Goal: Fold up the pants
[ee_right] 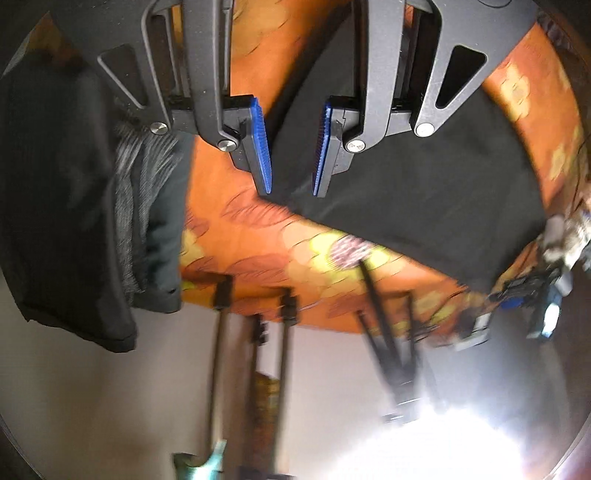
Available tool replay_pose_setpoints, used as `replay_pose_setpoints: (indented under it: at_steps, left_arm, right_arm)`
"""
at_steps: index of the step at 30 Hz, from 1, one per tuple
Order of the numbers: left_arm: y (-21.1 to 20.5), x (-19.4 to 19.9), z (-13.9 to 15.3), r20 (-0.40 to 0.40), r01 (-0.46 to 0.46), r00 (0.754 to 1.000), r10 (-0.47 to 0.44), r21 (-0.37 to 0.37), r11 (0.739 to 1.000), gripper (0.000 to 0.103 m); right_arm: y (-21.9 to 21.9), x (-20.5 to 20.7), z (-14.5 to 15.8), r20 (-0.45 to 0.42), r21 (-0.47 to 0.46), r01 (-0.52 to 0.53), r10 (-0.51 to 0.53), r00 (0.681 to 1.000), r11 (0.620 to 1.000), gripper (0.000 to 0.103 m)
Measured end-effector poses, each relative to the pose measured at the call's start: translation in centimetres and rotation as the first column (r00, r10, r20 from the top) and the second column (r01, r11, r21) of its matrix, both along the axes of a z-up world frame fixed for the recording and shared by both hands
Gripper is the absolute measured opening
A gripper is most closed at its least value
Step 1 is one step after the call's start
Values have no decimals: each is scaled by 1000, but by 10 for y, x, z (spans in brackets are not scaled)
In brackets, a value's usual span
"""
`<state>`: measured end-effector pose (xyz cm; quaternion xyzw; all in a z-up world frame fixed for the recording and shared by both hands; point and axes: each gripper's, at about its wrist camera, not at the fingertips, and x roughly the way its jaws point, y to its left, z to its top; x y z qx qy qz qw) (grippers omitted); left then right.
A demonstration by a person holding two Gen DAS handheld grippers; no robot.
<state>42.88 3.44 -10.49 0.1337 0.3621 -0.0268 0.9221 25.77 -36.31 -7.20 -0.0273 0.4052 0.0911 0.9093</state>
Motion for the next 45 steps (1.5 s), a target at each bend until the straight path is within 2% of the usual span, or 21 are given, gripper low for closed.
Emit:
replay_pose_setpoints:
  at_steps: [2, 6, 8, 10, 13, 15, 18, 21, 25, 27, 28, 29, 30, 33, 37, 43, 45]
  left_arm:
    - [-1, -18, 13, 18, 29, 999, -29, -4, 1000, 45]
    - [-6, -67, 36, 33, 114, 993, -112, -62, 992, 45]
    - [-14, -96, 44, 34, 153, 988, -151, -70, 986, 45]
    - [-20, -118, 49, 26, 185, 983, -184, -95, 978, 45]
    - [-29, -154, 58, 27, 214, 977, -213, -133, 968, 45]
    - [-35, -176, 57, 1, 225, 974, -228, -175, 959, 45]
    - [-45, -200, 43, -31, 257, 964, -266, -167, 952, 45]
    - [-51, -222, 25, -78, 290, 947, -311, -202, 935, 45]
    - [-67, -232, -1, -156, 349, 910, -384, -210, 913, 44]
    - [-72, -229, -8, -182, 359, 896, -404, -238, 903, 44]
    - [-74, -229, -11, -191, 366, 889, -415, -246, 897, 44]
    - [-77, -227, -13, -200, 376, 880, -430, -259, 890, 44]
    - [-77, -225, -14, -204, 379, 877, -436, -267, 886, 44]
    - [-78, -216, -19, -211, 362, 877, -431, -299, 883, 44]
    - [-80, -206, -20, -187, 347, 893, -408, -290, 892, 44]
    - [-90, -193, -22, -163, 344, 902, -399, -282, 896, 44]
    - [-97, -191, -24, -157, 352, 904, -398, -259, 900, 44]
  right_arm:
    - [14, -15, 0, -12, 15, -33, 33, 999, 999, 23]
    - [50, -52, -3, -33, 38, -136, 137, 990, 990, 25]
    - [68, -68, -5, -37, 32, -181, 182, 983, 983, 39]
    - [86, -81, -8, -43, 32, -218, 219, 975, 975, 45]
    - [114, -95, -14, -70, 17, -275, 275, 959, 961, 45]
    - [137, -101, -19, -70, -38, -309, 306, 949, 950, 45]
    - [157, -100, -29, -83, -89, -352, 345, 935, 932, 45]
    - [175, -93, -43, -103, -165, -391, 379, 920, 905, 45]
    - [185, -79, -59, -118, -234, -401, 384, 916, 886, 45]
    - [184, -71, -60, -126, -210, -406, 387, 913, 890, 33]
    - [182, -67, -59, -132, -190, -405, 385, 913, 894, 19]
    - [181, -62, -58, -131, -167, -400, 381, 915, 901, 13]
    - [179, -58, -56, -128, -145, -393, 376, 918, 908, 12]
    - [174, -46, -53, -118, -113, -381, 368, 922, 918, 8]
    - [163, -32, -49, -119, -8, -364, 361, 925, 931, 8]
    - [152, -21, -49, -134, 78, -338, 346, 929, 938, 8]
    - [149, -16, -51, -141, 91, -319, 329, 934, 943, 8]
